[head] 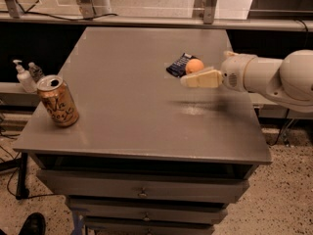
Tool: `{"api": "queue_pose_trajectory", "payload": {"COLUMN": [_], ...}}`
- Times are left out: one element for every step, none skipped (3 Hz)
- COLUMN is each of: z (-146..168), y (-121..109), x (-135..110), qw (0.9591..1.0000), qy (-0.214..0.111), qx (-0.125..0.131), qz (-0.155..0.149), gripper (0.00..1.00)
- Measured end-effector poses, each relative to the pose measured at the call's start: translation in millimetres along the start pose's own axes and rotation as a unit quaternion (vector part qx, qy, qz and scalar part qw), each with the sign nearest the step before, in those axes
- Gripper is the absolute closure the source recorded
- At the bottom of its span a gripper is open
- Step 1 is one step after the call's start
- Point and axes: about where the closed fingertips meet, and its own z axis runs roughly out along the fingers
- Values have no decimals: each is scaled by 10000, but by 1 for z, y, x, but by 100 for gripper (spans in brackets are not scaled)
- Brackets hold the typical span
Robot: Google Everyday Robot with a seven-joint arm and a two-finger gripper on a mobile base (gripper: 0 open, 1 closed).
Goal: Move orange near rxbar blueberry
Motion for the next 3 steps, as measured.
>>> {"api": "queue_pose_trajectory", "payload": {"z": [-54, -135, -135], "y": [-25, -59, -59], "x": [-14, -22, -22], "qw": [9982, 9897, 9897], "qy": [-235, -538, -538], "qx": [452, 1073, 1072], "qz": [-306, -781, -781], "gripper": [0, 0, 0]}}
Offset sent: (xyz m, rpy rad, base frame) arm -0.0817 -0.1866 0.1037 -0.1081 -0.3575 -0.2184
